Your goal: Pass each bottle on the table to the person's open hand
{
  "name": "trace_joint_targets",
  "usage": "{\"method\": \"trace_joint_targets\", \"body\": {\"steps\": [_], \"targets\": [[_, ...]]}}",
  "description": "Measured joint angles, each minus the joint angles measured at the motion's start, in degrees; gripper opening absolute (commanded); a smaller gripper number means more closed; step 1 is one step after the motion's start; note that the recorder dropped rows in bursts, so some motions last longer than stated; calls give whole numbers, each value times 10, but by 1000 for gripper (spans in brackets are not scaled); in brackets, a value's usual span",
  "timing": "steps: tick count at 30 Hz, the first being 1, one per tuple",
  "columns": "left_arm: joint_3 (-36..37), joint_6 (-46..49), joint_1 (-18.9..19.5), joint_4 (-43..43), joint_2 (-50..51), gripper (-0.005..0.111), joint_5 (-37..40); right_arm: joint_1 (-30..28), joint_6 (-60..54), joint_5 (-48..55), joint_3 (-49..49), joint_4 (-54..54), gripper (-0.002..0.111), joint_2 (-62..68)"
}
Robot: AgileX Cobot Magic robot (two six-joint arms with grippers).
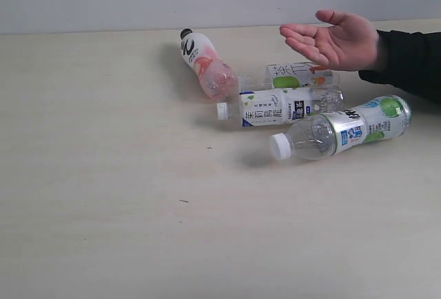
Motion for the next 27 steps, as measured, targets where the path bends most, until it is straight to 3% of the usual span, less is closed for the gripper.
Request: {"method": "trace_joint_targets", "body": {"steps": [9,14,19,27], "targets": [[0,-30,0,-1,0,0,-98,0,0,0,0,0,0,0],[0,-9,0,3,0,0,-95,0,0,0,0,0,0,0],[0,-5,0,4,0,0,-33,0,0,0,0,0,0,0],[0,-5,0,5,0,0,-27,0,0,0,0,0,0,0]]}}
